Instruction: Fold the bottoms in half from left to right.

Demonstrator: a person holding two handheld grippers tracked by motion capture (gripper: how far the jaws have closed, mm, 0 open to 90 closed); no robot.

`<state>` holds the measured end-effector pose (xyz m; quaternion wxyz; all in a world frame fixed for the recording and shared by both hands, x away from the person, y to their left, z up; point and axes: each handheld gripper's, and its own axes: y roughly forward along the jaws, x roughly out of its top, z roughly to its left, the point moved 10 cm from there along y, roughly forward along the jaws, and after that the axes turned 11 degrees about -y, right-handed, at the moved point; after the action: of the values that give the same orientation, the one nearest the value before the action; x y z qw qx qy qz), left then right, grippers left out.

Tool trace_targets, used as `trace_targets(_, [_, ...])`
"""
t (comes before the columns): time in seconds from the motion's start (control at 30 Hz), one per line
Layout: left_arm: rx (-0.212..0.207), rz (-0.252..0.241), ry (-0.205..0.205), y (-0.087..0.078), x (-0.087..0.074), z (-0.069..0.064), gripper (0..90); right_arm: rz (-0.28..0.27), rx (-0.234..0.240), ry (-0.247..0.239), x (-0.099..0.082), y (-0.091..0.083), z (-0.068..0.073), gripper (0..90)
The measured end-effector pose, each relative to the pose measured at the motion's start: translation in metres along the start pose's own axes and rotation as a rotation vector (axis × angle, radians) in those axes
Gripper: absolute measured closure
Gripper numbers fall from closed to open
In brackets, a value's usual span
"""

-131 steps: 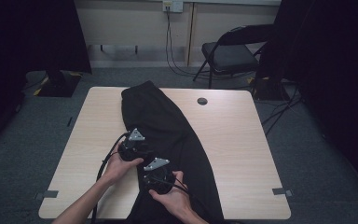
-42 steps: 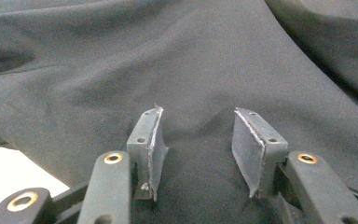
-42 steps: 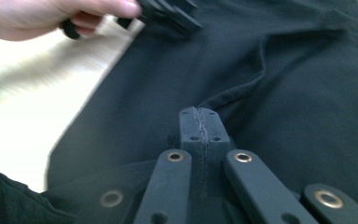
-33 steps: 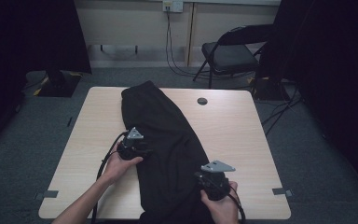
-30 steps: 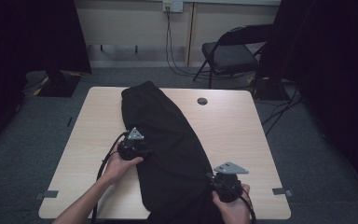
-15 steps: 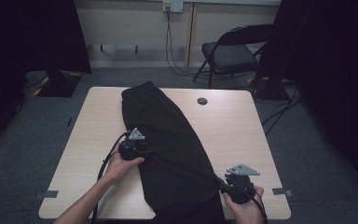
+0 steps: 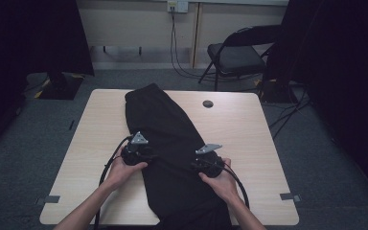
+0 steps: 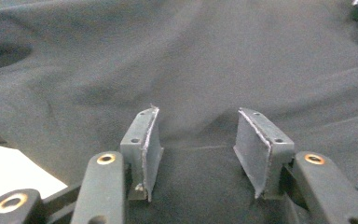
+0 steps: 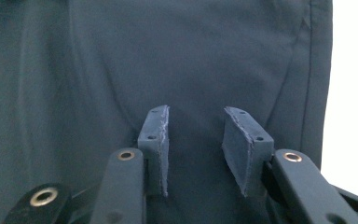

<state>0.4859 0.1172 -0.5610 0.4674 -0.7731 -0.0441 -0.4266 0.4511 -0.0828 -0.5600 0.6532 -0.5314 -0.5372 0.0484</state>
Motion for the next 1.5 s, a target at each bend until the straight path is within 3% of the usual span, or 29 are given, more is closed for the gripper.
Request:
trace_targets(0.17, [0.004, 0.012, 0.012, 0.001, -0.001, -0.007, 44.1, 0.017, 0.023, -0.035, -0.015, -0.015, 0.005, 61.1])
trace_targets(0.27, [-0.043, 0.017, 0.001, 0.004, -0.001, -0.017, 44.0, 0.027, 0.043, -0.038, -0.029, -0.029, 0.012, 61.0])
trace_targets(0.33, [-0.053, 0.02, 0.033, 0.005, -0.002, -0.025, 44.0, 0.009, 0.035, -0.029, -0.039, -0.038, 0.019, 61.0])
trace_targets(0.53, [-0.099, 0.056, 0.08, -0.001, -0.016, -0.056, 44.0, 0.052, 0.035, -0.014, -0.07, -0.073, 0.052, 60.9])
trace_targets(0.6, [-0.105, 0.074, 0.109, -0.006, -0.024, -0.068, 44.1, 0.085, 0.05, -0.024, -0.082, -0.089, 0.072, 60.6])
trace_targets(0.63, [-0.121, 0.089, 0.114, -0.01, -0.029, -0.074, 44.1, 0.085, 0.05, -0.024, -0.082, -0.089, 0.072, 60.6])
trace_targets(0.67, [-0.143, 0.111, 0.109, -0.013, -0.032, -0.08, 44.1, 0.098, 0.057, -0.049, -0.084, -0.092, 0.076, 56.6])
trace_targets(0.7, [-0.159, 0.132, 0.104, -0.015, -0.034, -0.084, 45.1, 0.099, 0.042, -0.043, -0.082, -0.093, 0.073, 52.4])
trace_targets(0.77, [-0.176, 0.147, 0.097, -0.018, -0.034, -0.086, 47.6, 0.019, 0.034, 0.048, -0.063, -0.094, 0.057, 51.3])
trace_targets(0.83, [-0.166, 0.123, 0.083, -0.017, -0.023, -0.08, 47.3, -0.03, 0.005, 0.026, -0.04, -0.09, 0.035, 50.8])
trace_targets(0.9, [-0.139, 0.102, 0.051, -0.015, -0.011, -0.07, 45.6, -0.076, -0.051, 0.028, -0.005, -0.065, -0.007, 50.5])
trace_targets(0.93, [-0.129, 0.08, 0.034, -0.014, -0.003, -0.063, 45.6, -0.076, -0.051, 0.028, -0.005, -0.065, -0.007, 50.5])
trace_targets(1.0, [-0.094, 0.054, 0.026, -0.012, 0.012, -0.047, 45.7, -0.05, -0.07, 0.023, 0.012, -0.039, -0.03, 51.1])
trace_targets(1.07, [-0.059, 0.029, -0.006, -0.007, 0.025, -0.028, 46.0, -0.032, -0.076, -0.001, 0.027, -0.015, -0.044, 53.6])
trace_targets(1.13, [-0.012, 0.012, -0.03, 0.001, 0.034, -0.008, 47.2, -0.032, -0.043, -0.005, 0.046, 0.017, -0.048, 53.5])
trace_targets(1.17, [-0.013, 0.014, -0.057, 0.004, 0.035, -0.003, 47.2, -0.032, -0.043, -0.005, 0.046, 0.017, -0.048, 53.5])
trace_targets(1.2, [0.009, 0.017, -0.07, 0.008, 0.035, 0.004, 47.3, 0.012, -0.059, -0.034, 0.046, 0.03, -0.049, 52.2])
trace_targets(1.27, [0.066, 0.047, -0.039, 0.014, 0.032, 0.014, 47.5, 0.019, -0.047, -0.025, 0.046, 0.035, -0.049, 52.1])
trace_targets(1.3, [0.099, 0.069, -0.019, 0.017, 0.027, 0.018, 48.1, 0.038, -0.017, -0.011, 0.04, 0.041, -0.045, 51.8])
trace_targets(1.33, [0.1, 0.064, -0.007, 0.019, 0.026, 0.018, 48.1, 0.038, -0.017, -0.011, 0.04, 0.041, -0.045, 51.8])
trace_targets(1.4, [0.087, 0.036, -0.031, 0.02, 0.025, 0.016, 45.5, 0.009, -0.005, 0.012, 0.034, 0.038, -0.042, 51.6])
trace_targets(1.5, [0.069, 0.012, -0.01, 0.019, 0.022, 0.01, 43.9, 0.035, 0.01, 0.019, 0.026, 0.03, -0.039, 51.5])
